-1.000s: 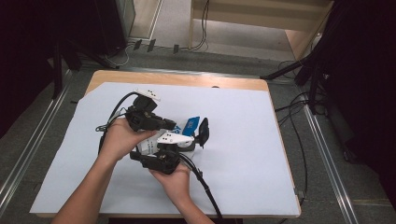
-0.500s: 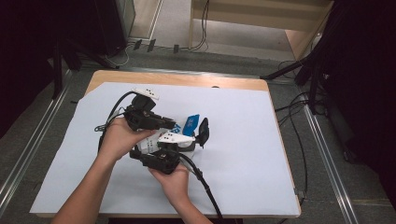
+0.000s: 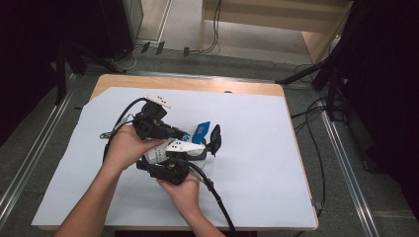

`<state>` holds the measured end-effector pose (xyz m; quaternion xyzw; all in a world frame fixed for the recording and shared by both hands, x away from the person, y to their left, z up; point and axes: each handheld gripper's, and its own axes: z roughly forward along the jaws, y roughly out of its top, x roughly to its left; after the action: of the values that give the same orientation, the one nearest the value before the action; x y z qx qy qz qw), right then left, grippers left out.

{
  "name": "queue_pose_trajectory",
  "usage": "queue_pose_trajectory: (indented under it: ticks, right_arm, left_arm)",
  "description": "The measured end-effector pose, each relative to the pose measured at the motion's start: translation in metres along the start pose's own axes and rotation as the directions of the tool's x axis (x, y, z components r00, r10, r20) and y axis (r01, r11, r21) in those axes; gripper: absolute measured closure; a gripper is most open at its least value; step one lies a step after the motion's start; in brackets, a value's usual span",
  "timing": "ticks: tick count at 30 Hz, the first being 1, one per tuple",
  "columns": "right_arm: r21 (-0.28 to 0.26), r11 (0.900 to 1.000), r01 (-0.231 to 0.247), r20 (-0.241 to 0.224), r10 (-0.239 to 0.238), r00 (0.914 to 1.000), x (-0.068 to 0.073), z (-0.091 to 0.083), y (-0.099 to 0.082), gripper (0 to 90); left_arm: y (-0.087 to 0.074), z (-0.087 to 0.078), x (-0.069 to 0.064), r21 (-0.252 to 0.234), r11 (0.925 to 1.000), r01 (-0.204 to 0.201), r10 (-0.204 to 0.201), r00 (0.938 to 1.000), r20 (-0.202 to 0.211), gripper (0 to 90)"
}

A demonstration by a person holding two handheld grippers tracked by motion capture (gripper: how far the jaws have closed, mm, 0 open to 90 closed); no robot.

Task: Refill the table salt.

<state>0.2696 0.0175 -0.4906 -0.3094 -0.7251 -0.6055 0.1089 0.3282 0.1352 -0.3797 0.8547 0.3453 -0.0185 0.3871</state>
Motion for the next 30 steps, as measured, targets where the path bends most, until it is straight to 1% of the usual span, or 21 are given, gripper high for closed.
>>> queue_pose_trajectory:
  ticks: [4,7,9,11,13,17,18,20,21,23,27,30]
  right_arm:
    - [-0.001,1.0,-0.004,-0.004,0.004,1.0,-0.0003,0.0006,0.0006,66.8]
    - [-0.001,1.0,-0.008,-0.011,0.008,0.9999,-0.0006,0.0003,0.0008,63.5]
    - [-0.002,1.0,-0.005,-0.006,0.005,1.0,-0.0006,0.0002,0.0008,62.6]
    - [-0.002,1.0,-0.002,0.0,0.002,1.0,-0.0008,-0.0004,0.0009,64.6]
    - [-0.009,1.0,-0.001,0.006,0.001,1.0,-0.0013,-0.0015,0.0016,69.0]
    - [-0.012,0.9999,-0.003,0.008,0.003,1.0,-0.0007,-0.0023,0.0011,70.8]
    - [-0.013,0.9999,-0.006,0.007,0.006,1.0,-0.0006,-0.0023,0.0009,70.9]
    - [-0.017,0.9997,-0.018,-0.001,0.018,0.9998,-0.0015,-0.0022,0.0009,70.7]
    - [-0.02,0.9996,-0.021,-0.008,0.021,0.9998,-0.0021,-0.0022,0.0011,70.2]
    - [-0.023,0.9993,-0.028,-0.018,0.028,0.9995,-0.0027,-0.0023,0.0016,69.0]
    - [-0.025,0.999,-0.037,-0.019,0.037,0.9991,-0.0035,-0.002,0.0016,67.9]
    - [-0.025,0.9989,-0.039,-0.02,0.039,0.999,-0.0046,-0.0018,0.0019,67.7]
  left_arm:
    - [0.0008,0.0006,-0.0005,0.007,1.0,-0.006,0.006,1.0,0.002,89.0]
    - [0.0025,0.0012,-0.0007,0.011,0.9999,-0.009,0.009,0.9999,0.008,89.1]
    - [0.0037,0.0018,-0.0016,0.01,0.9999,-0.009,0.009,0.9998,0.017,89.2]
    - [0.0046,0.0019,-0.0019,0.01,0.9999,-0.009,0.009,0.9998,0.019,89.2]
    - [0.0051,0.0025,-0.0017,0.011,0.9999,-0.008,0.007,0.9997,0.022,89.2]
    - [0.0053,0.0042,-0.002,0.006,1.0,-0.008,0.007,0.9995,0.031,88.9]
    - [0.0057,0.0042,-0.0024,0.014,0.9998,-0.012,0.012,0.9996,0.024,88.7]
    - [0.0062,0.0045,-0.0031,0.01,0.9998,-0.017,0.017,0.9996,0.021,88.2]
    - [0.0063,0.0047,-0.0035,0.003,0.9999,-0.013,0.013,0.9997,0.021,87.9]
    - [0.007,0.0047,-0.0033,0.005,0.9999,-0.01,0.01,0.9996,0.025,87.7]
    - [0.008,0.0064,-0.0022,0.012,0.9998,-0.012,0.012,0.9996,0.024,87.7]
    - [0.0081,0.0072,-0.001,0.008,0.9999,-0.008,0.007,0.9994,0.033,87.6]
